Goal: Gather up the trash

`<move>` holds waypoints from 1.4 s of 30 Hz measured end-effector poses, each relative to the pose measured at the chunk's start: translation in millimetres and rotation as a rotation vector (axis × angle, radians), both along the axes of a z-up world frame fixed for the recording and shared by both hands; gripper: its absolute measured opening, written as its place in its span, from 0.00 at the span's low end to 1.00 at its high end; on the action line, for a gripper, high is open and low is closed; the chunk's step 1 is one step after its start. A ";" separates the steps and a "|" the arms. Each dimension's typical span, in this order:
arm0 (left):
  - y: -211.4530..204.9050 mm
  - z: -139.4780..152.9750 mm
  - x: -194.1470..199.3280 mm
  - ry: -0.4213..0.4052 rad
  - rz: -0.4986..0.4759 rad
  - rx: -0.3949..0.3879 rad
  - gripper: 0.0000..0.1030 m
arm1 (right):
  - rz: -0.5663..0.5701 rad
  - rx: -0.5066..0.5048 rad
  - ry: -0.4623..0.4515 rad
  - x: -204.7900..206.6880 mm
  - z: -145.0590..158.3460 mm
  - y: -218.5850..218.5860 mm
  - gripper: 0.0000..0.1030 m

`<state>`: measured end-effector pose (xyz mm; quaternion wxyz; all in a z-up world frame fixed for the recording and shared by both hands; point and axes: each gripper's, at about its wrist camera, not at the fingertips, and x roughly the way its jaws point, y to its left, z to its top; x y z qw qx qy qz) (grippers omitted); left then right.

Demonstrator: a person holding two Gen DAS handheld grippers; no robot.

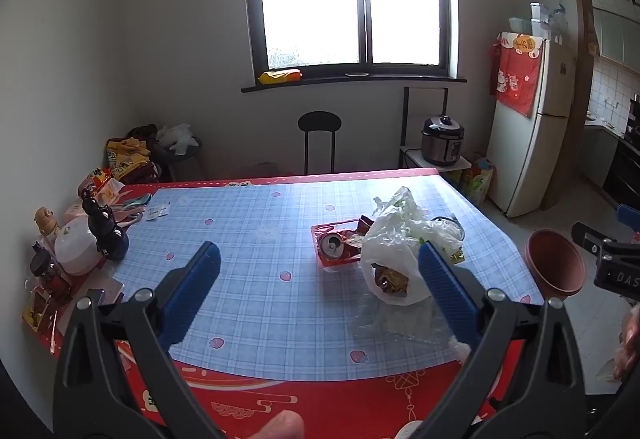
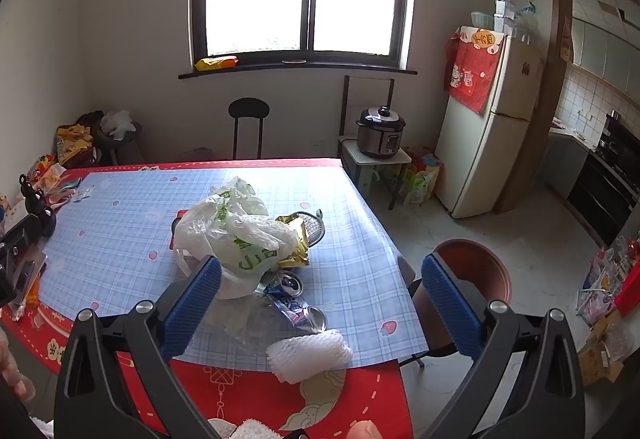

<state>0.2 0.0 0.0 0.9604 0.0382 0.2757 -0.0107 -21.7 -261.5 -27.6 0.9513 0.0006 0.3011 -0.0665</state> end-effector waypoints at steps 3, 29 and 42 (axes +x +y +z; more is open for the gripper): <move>-0.5 -0.2 -0.3 -0.013 -0.004 0.003 0.95 | 0.001 0.001 0.000 0.5 0.8 -0.7 0.96; -0.7 0.3 6.6 -0.013 0.001 0.019 0.95 | 0.000 0.008 0.018 6.9 0.3 -8.1 0.96; -5.1 3.2 6.9 -0.017 -0.002 0.023 0.95 | -0.005 0.011 0.017 5.9 0.5 -11.4 0.96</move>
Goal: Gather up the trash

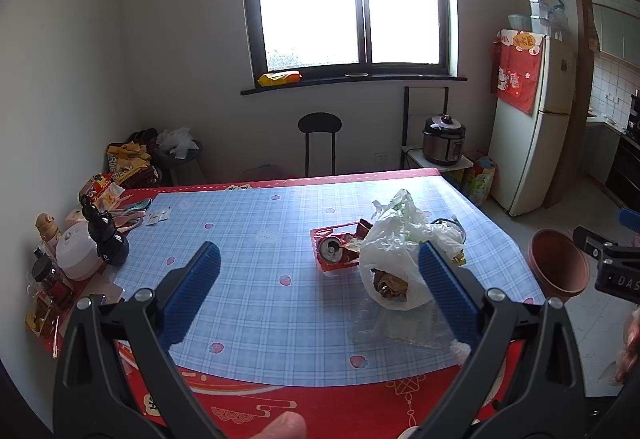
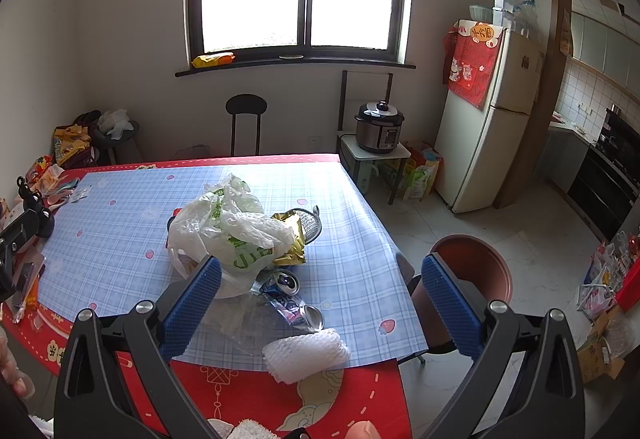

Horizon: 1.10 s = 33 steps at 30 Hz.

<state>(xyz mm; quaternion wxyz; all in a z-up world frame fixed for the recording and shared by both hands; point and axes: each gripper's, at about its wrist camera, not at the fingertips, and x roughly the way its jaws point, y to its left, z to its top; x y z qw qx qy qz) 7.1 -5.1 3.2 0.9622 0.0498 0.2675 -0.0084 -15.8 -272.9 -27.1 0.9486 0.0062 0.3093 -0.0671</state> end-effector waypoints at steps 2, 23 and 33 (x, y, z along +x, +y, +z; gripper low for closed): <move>-0.6 -0.3 -0.1 0.000 0.000 0.001 0.95 | 0.000 0.000 0.000 0.1 -0.1 -0.1 0.96; 12.2 -1.0 -10.3 0.002 -0.002 -0.039 0.95 | 0.005 0.007 0.005 -7.3 1.2 10.9 0.96; 43.4 -18.5 14.2 -0.009 -0.045 -0.102 0.95 | -0.042 0.097 -0.053 -1.9 -6.9 -8.0 0.96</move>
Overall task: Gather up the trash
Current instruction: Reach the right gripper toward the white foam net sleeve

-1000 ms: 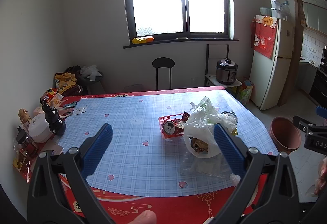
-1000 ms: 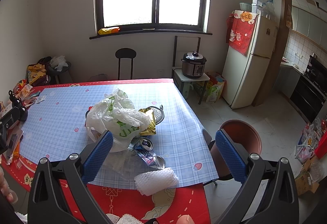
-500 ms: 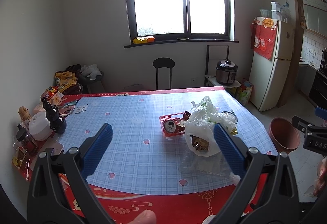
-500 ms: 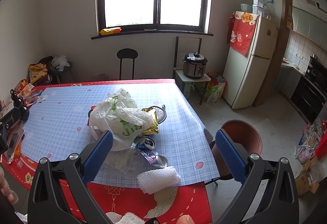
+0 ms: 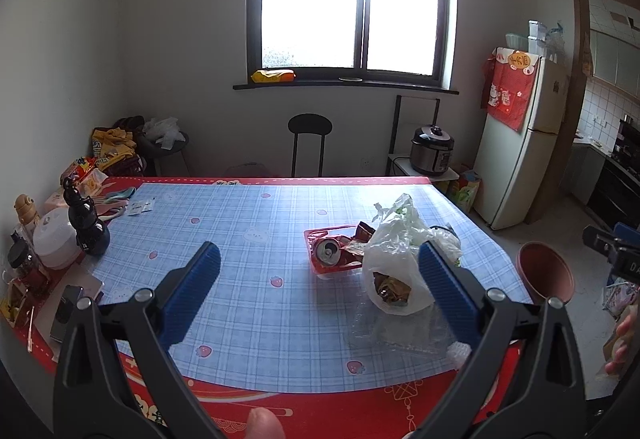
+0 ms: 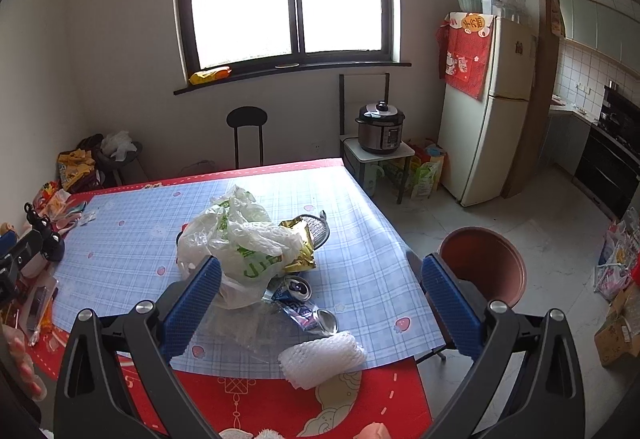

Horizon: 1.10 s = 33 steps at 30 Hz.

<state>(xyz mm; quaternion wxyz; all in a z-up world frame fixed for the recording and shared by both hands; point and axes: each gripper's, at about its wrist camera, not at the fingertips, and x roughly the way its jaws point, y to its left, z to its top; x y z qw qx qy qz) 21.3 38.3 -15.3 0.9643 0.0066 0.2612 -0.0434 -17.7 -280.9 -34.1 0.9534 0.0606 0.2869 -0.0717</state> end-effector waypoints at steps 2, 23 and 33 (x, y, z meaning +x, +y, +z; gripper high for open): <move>7.0 -8.9 10.3 0.006 -0.005 0.003 0.95 | -0.020 0.003 0.007 5.3 -6.9 -2.3 0.96; 44.1 -122.7 109.1 0.242 -0.172 -0.045 0.95 | -0.255 0.165 0.380 37.3 -145.8 -5.9 0.96; 37.9 -135.8 110.5 0.297 -0.163 -0.057 0.94 | -0.327 0.386 0.624 82.3 -242.5 -18.8 0.89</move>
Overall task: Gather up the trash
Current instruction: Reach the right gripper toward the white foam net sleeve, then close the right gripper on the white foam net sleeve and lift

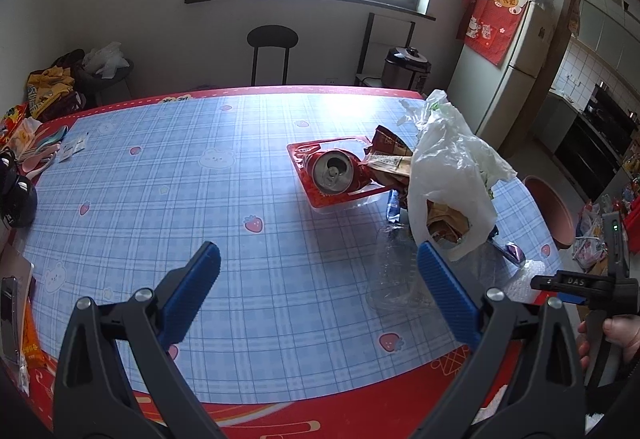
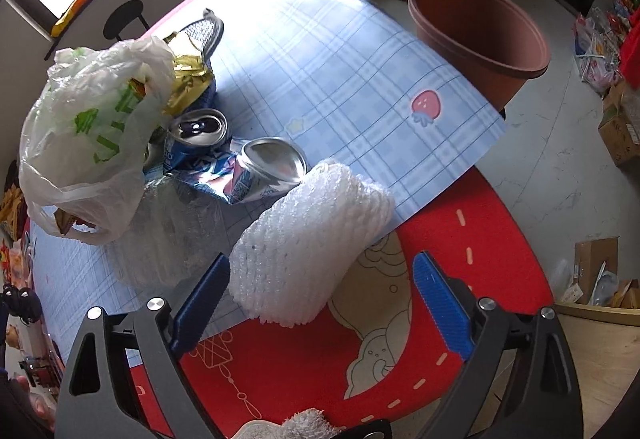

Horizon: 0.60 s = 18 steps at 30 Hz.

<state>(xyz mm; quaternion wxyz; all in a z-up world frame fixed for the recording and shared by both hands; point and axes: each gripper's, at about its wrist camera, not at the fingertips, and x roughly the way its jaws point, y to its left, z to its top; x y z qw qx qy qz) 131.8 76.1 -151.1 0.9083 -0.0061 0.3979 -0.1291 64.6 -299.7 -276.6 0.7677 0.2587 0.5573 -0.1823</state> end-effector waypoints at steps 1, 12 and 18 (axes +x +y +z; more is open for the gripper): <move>-0.5 -0.3 -1.1 0.006 0.006 -0.003 0.94 | 0.006 0.011 0.006 5.5 -4.6 2.3 0.89; -33.3 -4.2 -14.6 0.025 -0.036 0.014 0.93 | 0.025 0.059 0.055 28.8 -31.2 -2.2 0.75; -48.3 -4.2 -14.5 0.028 -0.065 -0.005 0.92 | 0.050 0.084 0.023 10.5 -23.5 -11.6 0.47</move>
